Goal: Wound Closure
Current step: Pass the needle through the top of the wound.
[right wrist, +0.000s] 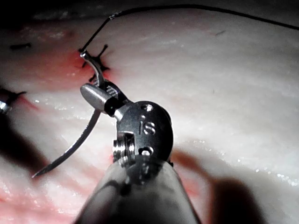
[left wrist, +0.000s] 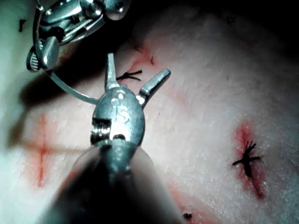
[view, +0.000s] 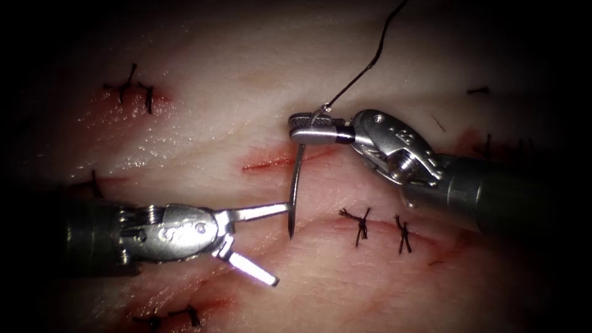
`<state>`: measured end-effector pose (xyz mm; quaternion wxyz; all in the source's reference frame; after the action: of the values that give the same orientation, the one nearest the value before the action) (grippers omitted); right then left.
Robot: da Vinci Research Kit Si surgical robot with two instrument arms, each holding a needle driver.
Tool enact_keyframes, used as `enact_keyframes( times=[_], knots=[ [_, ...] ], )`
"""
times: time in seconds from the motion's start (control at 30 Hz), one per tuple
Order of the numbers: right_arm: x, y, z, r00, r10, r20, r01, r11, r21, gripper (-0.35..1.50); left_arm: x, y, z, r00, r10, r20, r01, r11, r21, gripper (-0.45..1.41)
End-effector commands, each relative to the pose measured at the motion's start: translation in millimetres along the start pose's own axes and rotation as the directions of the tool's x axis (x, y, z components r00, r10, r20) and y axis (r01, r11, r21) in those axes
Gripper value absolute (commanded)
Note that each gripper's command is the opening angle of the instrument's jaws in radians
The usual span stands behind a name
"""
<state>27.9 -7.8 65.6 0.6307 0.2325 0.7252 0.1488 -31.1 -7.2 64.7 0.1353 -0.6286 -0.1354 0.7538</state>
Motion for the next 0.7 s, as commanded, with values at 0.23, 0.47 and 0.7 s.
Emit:
enact_keyframes(
  times=[0.23,0.47,0.7],
  knots=[
    [-2.8,4.6,0.9,0.976,-0.217,0.033,0.216,0.976,0.025,-0.35,-3.6,-2.8,-0.3,0.992,-0.057,0.115,0.041,0.990,0.137,0.29],
    [-4.4,7.9,1.3,0.914,-0.404,0.033,0.403,0.914,0.049,-0.35,-8.0,-3.8,0.4,0.974,-0.120,0.194,0.075,0.972,0.223,0.23],
    [-5.4,10.3,2.3,0.813,-0.581,0.030,0.580,0.814,0.033,-0.35,-10.9,-4.8,0.9,0.954,-0.163,0.252,0.094,0.960,0.264,0.19]
  ],
)
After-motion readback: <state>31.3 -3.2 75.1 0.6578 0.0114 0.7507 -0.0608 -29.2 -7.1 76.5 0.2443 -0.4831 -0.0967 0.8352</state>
